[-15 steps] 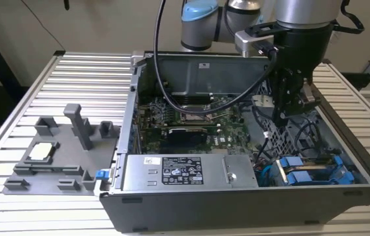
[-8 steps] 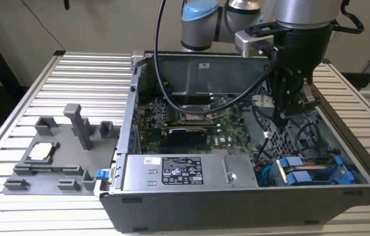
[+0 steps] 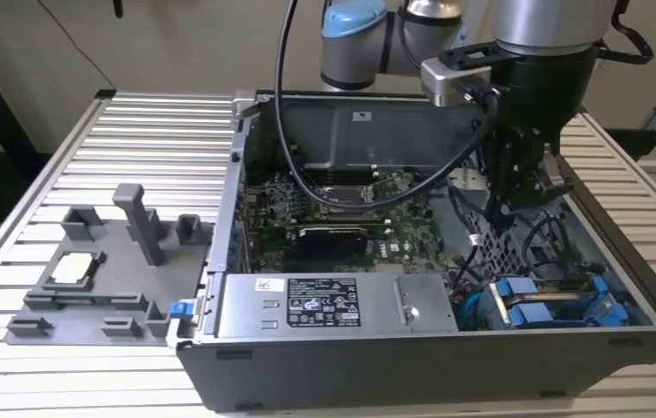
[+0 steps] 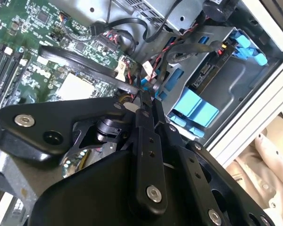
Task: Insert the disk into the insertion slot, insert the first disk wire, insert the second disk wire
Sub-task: 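Insert the second disk wire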
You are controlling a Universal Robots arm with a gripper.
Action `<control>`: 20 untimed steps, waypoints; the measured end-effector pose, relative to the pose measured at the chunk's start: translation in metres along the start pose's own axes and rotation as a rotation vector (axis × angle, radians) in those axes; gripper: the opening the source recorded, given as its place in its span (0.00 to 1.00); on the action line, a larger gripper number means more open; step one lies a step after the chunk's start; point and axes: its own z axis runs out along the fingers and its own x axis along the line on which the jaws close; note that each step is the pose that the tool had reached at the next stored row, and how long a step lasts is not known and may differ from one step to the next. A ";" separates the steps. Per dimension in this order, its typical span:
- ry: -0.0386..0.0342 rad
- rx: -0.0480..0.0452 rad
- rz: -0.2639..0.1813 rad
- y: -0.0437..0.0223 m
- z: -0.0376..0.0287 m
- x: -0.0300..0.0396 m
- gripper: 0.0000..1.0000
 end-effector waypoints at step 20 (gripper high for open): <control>-0.0033 -0.0403 -0.006 -0.0284 0.0123 0.0551 0.16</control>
